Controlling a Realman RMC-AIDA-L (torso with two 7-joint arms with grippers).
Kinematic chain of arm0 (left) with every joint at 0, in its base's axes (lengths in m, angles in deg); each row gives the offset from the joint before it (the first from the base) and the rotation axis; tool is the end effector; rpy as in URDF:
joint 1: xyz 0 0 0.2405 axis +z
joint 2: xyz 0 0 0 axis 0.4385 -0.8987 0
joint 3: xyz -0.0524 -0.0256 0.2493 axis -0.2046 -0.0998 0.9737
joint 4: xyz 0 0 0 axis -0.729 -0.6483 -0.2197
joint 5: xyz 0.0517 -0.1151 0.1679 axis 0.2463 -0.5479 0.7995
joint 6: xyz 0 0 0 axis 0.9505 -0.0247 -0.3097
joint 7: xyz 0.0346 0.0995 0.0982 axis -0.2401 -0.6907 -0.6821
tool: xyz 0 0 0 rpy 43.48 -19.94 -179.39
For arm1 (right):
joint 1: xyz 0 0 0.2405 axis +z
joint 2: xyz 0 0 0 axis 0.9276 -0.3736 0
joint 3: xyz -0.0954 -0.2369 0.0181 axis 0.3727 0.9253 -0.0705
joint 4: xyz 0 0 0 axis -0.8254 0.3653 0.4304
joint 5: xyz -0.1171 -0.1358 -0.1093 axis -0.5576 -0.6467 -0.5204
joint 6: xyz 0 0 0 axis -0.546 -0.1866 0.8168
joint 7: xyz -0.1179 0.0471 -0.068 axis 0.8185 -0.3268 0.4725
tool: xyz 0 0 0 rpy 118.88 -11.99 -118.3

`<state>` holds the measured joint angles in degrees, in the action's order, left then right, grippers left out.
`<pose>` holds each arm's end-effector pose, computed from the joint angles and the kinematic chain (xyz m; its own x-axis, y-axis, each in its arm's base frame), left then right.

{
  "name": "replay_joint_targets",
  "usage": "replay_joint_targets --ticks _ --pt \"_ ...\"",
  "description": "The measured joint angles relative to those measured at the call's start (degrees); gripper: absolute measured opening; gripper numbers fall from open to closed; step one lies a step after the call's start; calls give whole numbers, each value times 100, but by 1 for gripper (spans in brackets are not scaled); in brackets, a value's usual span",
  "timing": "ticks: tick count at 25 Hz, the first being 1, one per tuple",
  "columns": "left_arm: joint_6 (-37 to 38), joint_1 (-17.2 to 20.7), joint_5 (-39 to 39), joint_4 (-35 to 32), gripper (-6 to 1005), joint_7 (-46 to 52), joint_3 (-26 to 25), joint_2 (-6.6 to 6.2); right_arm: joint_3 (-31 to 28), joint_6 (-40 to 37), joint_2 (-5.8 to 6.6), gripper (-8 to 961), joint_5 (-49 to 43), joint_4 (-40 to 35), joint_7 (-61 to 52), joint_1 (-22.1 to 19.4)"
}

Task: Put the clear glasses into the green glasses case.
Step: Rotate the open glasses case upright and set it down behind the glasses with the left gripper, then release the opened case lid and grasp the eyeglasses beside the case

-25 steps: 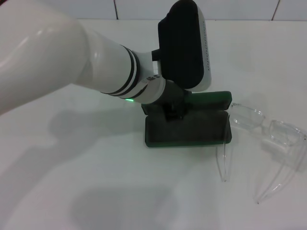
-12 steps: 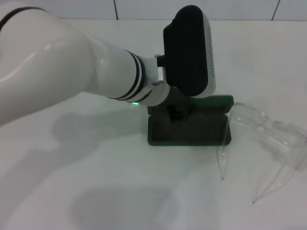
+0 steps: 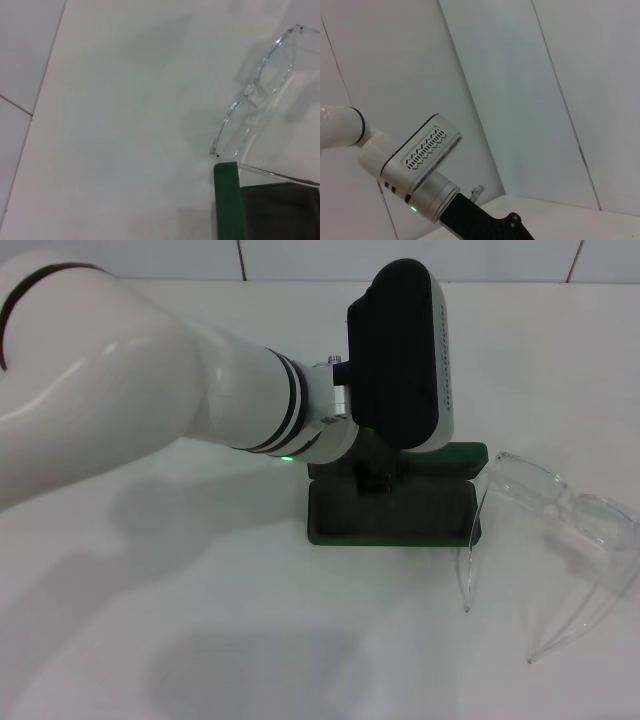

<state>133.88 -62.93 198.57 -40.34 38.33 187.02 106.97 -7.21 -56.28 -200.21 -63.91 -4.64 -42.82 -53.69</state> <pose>-0.0873 0.3389 -0.1057 0.9299 -0.2199 -0.2950 -0.3125 -0.8952 -0.3177 0.3184 0.2264 0.1116 0.6084 -0.2192 -0.7627 -0.5358 -0.8225 -0.1910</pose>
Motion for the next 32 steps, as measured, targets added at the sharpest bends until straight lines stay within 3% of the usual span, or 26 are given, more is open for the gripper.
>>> replay_joint_targets --ticks 13,20,27,32 --pt "208 -4 -38 -134 359 3 68 -4 -8 -35 9 690 -8 68 22 -13" --pt "433 99 -46 -812 366 84 -33 -10 -8 -28 27 689 -22 138 22 -3" --pt "532 826 -728 -1954 363 134 -761 -21 88 165 79 689 -39 57 -16 123" --pt "905 1585 -2342 -2482 353 -409 -1903 -45 95 364 107 689 -95 -174 -81 197"
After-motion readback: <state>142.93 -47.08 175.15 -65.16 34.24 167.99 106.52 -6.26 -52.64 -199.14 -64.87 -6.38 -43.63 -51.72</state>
